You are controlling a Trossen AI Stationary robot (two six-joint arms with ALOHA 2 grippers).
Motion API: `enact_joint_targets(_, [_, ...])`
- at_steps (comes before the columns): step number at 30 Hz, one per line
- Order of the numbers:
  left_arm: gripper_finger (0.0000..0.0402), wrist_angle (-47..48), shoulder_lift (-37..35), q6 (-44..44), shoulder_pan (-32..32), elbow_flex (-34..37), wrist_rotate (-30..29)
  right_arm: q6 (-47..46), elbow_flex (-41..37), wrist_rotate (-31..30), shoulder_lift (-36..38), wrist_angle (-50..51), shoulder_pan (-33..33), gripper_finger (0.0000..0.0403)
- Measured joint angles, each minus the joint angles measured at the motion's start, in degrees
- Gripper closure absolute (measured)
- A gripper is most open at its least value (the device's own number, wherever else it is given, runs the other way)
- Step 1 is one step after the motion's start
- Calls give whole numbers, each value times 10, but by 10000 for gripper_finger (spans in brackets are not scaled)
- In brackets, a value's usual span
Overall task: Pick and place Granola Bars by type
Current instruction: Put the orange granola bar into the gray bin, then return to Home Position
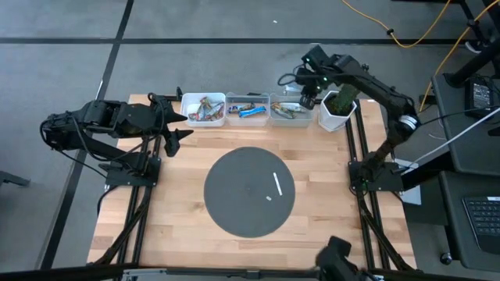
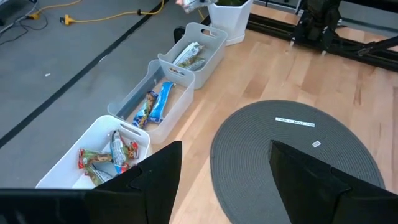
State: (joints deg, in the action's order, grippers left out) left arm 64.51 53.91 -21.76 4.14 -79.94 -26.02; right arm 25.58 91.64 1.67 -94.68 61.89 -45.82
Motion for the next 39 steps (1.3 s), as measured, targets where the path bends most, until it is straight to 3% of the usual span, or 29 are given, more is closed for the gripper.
enact_joint_targets(10, [171,0,0,-25,0,0,0,0,52,1,-62,22,-4,394])
enact_joint_targets(20, [171,0,0,-31,0,0,-15,-13,-74,14,-80,-107,7,394])
enact_joint_targets(29, [171,0,0,-27,0,0,-15,-12,-92,13,-80,-115,11,389])
enact_joint_targets(33, [171,0,0,-27,0,0,-15,-13,-82,0,-80,-96,11,352])
enact_joint_targets(39, [171,0,0,-26,0,0,-15,-43,-46,-1,-79,-57,23,251])
